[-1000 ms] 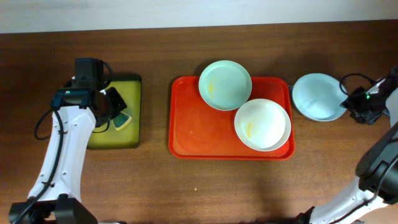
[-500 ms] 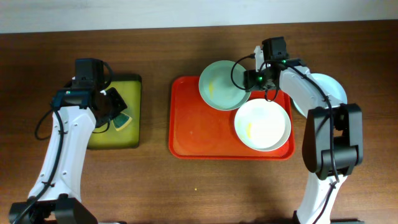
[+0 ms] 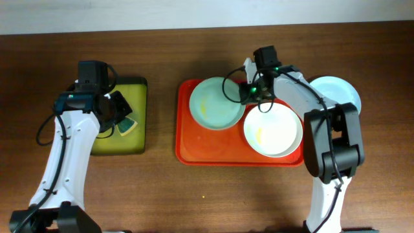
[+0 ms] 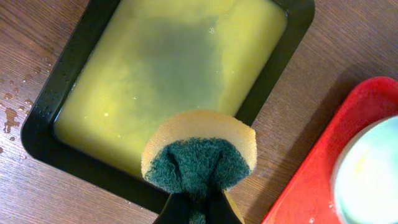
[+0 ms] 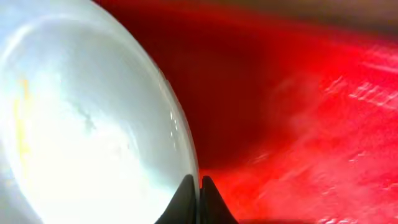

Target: Clean dirty plates on tray and stack at the side

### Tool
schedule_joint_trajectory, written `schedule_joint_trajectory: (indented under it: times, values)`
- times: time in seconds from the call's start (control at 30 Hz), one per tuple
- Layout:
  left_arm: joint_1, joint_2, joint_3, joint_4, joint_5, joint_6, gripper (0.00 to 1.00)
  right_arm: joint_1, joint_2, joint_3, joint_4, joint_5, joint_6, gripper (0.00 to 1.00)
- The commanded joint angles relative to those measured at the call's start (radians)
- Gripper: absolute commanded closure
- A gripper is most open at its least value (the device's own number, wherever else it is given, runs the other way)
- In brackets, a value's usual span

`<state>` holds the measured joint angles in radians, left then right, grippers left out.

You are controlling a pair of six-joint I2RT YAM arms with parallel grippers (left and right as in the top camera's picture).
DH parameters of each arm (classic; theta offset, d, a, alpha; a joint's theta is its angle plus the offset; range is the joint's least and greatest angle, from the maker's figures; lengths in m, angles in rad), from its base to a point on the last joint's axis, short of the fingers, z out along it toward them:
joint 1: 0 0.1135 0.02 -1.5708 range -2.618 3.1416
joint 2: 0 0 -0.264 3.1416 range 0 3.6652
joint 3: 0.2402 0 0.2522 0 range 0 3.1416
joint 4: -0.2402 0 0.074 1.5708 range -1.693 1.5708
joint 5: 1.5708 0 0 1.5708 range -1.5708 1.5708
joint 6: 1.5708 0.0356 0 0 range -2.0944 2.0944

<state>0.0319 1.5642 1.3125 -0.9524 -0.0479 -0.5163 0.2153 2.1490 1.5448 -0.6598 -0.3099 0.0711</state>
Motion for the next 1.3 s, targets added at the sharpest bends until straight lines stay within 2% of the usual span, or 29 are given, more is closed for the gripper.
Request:
schedule_joint_trajectory:
  times: [0.0,0.07,0.17,0.2,0.23,0.3,0.47,0.57,0.67,0.73,0.9,1.0,1.13,1.27]
  values:
    - [-0.044,-0.016,-0.003,0.016,0.008,0.051,1.0,0.042,-0.073,0.017,-0.11,-0.09,-0.004,0.96]
    - [-0.085,-0.016,-0.003,0.025,0.006,0.051,1.0,0.088,-0.066,0.008,-0.183,-0.038,-0.003,0.96]
    - [-0.091,-0.016,-0.003,0.022,0.0,0.051,1.0,0.132,-0.065,0.003,-0.2,0.051,0.02,0.96]
    - [-0.091,-0.016,-0.003,0.019,0.0,0.051,1.0,0.132,-0.065,0.003,-0.19,0.058,0.019,0.86]
    - [-0.091,-0.016,-0.003,0.019,0.0,0.051,1.0,0.132,-0.065,0.003,-0.18,0.058,0.019,0.82]
    - [-0.091,-0.016,-0.003,0.019,0.0,0.051,1.0,0.132,-0.057,0.003,-0.156,0.06,0.015,0.79]
    - [-0.091,-0.016,-0.003,0.02,0.0,0.051,1.0,0.14,0.001,-0.001,-0.176,0.053,0.016,0.8]
    - [-0.091,-0.006,-0.003,0.02,0.001,0.051,1.0,0.14,0.001,-0.039,-0.177,0.056,0.016,0.96]
    - [-0.091,0.045,-0.003,0.022,0.043,0.052,1.0,0.14,0.001,-0.095,-0.151,0.056,0.024,0.96]
    - [-0.091,0.082,-0.003,0.054,0.101,0.1,1.0,0.14,0.001,-0.096,-0.144,0.056,0.079,0.96]
    - [-0.028,0.182,-0.003,0.194,-0.041,0.084,1.0,0.146,0.001,-0.096,-0.145,0.053,0.107,0.96]
    - [0.04,0.27,-0.003,0.269,-0.047,0.084,1.0,0.146,0.001,-0.096,-0.153,0.052,0.107,0.96]
    - [0.095,0.435,-0.003,0.282,-0.047,0.084,1.0,0.146,0.001,-0.096,-0.152,0.053,0.126,0.96]
    - [0.098,0.433,0.018,0.26,-0.047,0.085,1.0,0.146,0.001,-0.096,-0.152,0.053,0.126,0.91]
